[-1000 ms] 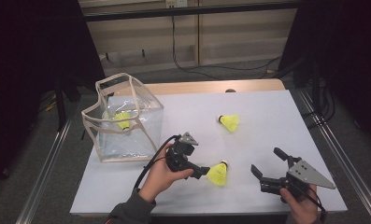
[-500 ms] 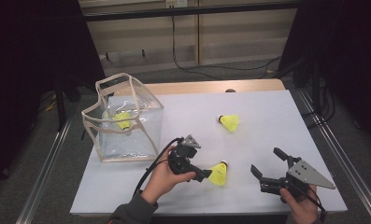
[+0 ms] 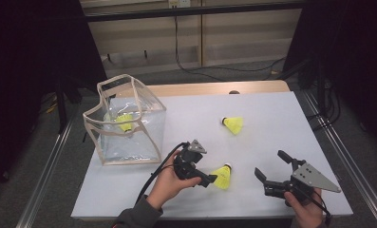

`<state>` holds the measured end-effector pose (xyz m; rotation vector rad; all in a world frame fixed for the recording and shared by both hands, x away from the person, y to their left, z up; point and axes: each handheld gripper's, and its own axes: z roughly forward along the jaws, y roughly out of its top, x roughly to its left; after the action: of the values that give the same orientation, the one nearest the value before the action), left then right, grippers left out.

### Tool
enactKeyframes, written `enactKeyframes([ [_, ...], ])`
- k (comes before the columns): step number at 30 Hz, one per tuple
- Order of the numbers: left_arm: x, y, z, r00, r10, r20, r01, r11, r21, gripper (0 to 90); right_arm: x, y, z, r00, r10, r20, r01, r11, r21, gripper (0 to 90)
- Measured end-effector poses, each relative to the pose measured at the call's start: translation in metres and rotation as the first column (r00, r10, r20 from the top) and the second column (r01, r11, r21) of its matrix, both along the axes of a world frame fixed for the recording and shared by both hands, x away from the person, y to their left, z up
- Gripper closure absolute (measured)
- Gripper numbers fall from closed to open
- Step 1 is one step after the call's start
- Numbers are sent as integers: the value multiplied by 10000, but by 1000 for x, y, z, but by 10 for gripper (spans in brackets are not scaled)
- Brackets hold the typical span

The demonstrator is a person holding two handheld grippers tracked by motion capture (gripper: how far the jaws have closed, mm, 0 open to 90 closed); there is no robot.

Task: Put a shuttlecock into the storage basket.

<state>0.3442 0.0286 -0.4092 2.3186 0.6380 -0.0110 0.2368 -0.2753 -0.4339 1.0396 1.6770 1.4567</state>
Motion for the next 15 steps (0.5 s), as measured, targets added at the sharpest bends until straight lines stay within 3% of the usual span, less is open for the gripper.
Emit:
enactKeyframes([
  [15, -2, -5, -5, 9999, -97, 102, 95, 9998, 170, 114, 0, 0, 0, 10000, -8, 24, 8, 10000, 10, 30],
])
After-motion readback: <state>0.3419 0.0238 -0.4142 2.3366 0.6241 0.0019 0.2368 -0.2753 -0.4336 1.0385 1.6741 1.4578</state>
